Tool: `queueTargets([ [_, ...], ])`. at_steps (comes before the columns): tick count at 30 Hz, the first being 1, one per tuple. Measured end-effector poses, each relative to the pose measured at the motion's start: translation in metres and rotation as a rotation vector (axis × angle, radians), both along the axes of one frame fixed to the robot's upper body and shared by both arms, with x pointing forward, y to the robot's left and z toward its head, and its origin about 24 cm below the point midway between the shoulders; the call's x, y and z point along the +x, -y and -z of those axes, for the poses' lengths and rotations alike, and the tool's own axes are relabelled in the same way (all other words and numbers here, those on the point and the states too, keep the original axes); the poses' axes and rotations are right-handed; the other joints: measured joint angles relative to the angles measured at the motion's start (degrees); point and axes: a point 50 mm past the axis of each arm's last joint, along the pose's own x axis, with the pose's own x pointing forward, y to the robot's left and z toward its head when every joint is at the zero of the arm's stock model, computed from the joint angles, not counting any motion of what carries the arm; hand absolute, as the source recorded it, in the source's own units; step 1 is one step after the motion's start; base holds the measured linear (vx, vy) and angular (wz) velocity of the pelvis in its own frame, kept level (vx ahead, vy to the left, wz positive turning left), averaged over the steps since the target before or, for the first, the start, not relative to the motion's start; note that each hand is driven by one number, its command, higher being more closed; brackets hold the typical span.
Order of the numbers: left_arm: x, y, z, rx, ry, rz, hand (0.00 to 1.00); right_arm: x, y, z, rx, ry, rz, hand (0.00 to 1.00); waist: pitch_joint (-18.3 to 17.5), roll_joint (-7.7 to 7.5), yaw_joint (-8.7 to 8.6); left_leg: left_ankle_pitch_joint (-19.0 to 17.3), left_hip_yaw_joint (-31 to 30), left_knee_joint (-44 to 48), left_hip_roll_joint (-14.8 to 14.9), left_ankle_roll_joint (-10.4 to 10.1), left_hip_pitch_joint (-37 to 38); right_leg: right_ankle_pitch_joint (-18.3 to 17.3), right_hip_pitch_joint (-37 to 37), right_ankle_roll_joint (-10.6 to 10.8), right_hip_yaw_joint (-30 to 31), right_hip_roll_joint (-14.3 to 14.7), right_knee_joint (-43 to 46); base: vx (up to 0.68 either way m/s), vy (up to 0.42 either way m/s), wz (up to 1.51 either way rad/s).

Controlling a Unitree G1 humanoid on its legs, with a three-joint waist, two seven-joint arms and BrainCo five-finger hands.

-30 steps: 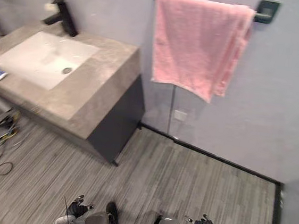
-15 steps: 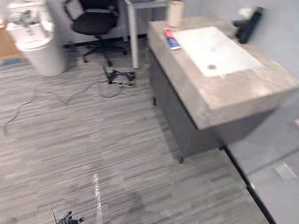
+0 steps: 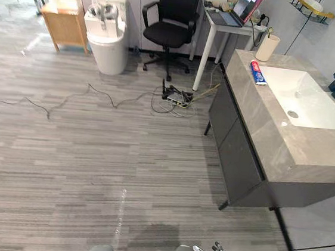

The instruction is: Organize washtable

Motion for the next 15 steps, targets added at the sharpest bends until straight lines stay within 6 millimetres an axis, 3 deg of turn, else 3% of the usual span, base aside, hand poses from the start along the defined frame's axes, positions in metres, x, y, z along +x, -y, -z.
queueTargets([
  [1,0.005,0.002,-0.001,-0.002,0.029,-0.023,0.00,-0.005,0.002,0.000,-0.006,-0.012,0.000,0.00,-0.55,0.69,-0.21,0.05,0.31,-2.83,0.61,0.06,2.65,0.11,1.45,-0.06,-0.36,0.68,-0.48,0.28,-0.184,0.40],
  [2,0.005,0.008,0.000,-0.016,0.051,-0.069,0.00,-0.009,0.007,0.000,-0.020,-0.021,-0.005,0.00,-2.33,1.88,-0.08,0.89,0.75,-1.23,3.09,-1.62,3.91,0.39,4.25,-0.41,-2.14,2.73,-3.21,0.31,-0.117,0.32],
  [3,0.009,0.008,-0.001,-0.016,0.074,-0.094,0.00,-0.011,0.009,-0.001,-0.028,-0.024,-0.010,0.00,-2.58,3.23,-0.19,1.51,0.26,5.11,4.18,-1.70,1.25,0.66,5.24,-0.12,-2.84,3.66,-3.47,0.33,-0.130,0.23],
  [4,0.016,0.012,-0.002,-0.023,0.111,-0.131,0.00,-0.013,0.015,-0.001,-0.038,-0.029,-0.016,0.00,-2.50,4.59,0.19,4.00,-0.89,17.57,6.86,-0.89,-3.86,0.17,7.06,-0.24,-3.09,6.01,-3.32,0.36,-0.092,-0.08],
  [5,0.018,0.015,-0.002,-0.028,0.124,-0.151,0.00,-0.014,0.017,-0.002,-0.041,-0.036,-0.025,0.00,-2.38,5.30,1.05,7.77,-0.86,24.28,8.79,-0.49,-5.84,-0.07,9.12,-0.62,-2.29,7.47,-4.28,0.45,-0.138,-0.57],
  [6,0.012,0.014,-0.002,-0.026,0.112,-0.171,0.00,-0.016,0.016,-0.001,-0.035,-0.042,-0.019,0.00,-2.22,4.58,1.81,10.16,-0.12,31.88,11.48,-1.41,-8.36,0.17,12.98,-1.43,-0.68,9.04,-7.16,0.41,-0.070,-0.67],
  [7,0.012,0.014,-0.002,-0.025,0.110,-0.173,0.00,-0.016,0.015,0.000,-0.032,-0.044,-0.016,0.00,-2.28,4.47,1.84,9.52,0.14,32.43,11.58,-1.96,-8.65,0.18,13.82,-1.45,-0.34,9.21,-7.71,0.38,-0.064,-0.72],
  [9,0.011,0.011,-0.002,-0.017,0.107,-0.179,0.00,-0.011,0.012,0.000,-0.019,-0.039,-0.016,0.00,-2.31,3.78,1.73,6.33,3.85,25.90,11.54,-3.32,-9.33,0.80,17.56,-1.78,2.62,9.32,-11.92,0.38,-0.013,-0.66],
  [12,0.013,0.009,-0.003,-0.008,0.117,-0.179,0.00,-0.013,0.010,0.003,0.002,-0.059,0.004,0.00,-2.41,2.94,1.85,6.75,2.87,5.95,8.88,-4.98,-8.57,1.21,18.39,-1.06,5.22,8.20,-13.85,0.25,0.101,-0.56],
  [13,0.015,0.013,-0.002,-0.010,0.119,-0.178,0.00,-0.016,0.014,0.003,-0.007,-0.062,0.013,0.00,-2.83,4.22,1.96,15.67,1.48,-4.71,8.18,-4.09,-7.72,1.64,18.29,-0.08,6.33,9.04,-14.61,0.23,0.202,-0.70],
  [15,0.014,0.004,-0.003,0.012,0.116,-0.168,0.00,-0.019,0.003,0.006,0.026,-0.073,0.020,0.00,-3.51,2.00,2.28,17.02,3.35,-7.02,6.07,-4.04,-5.50,2.28,18.80,2.26,8.22,7.12,-16.65,0.24,0.195,-0.51],
])
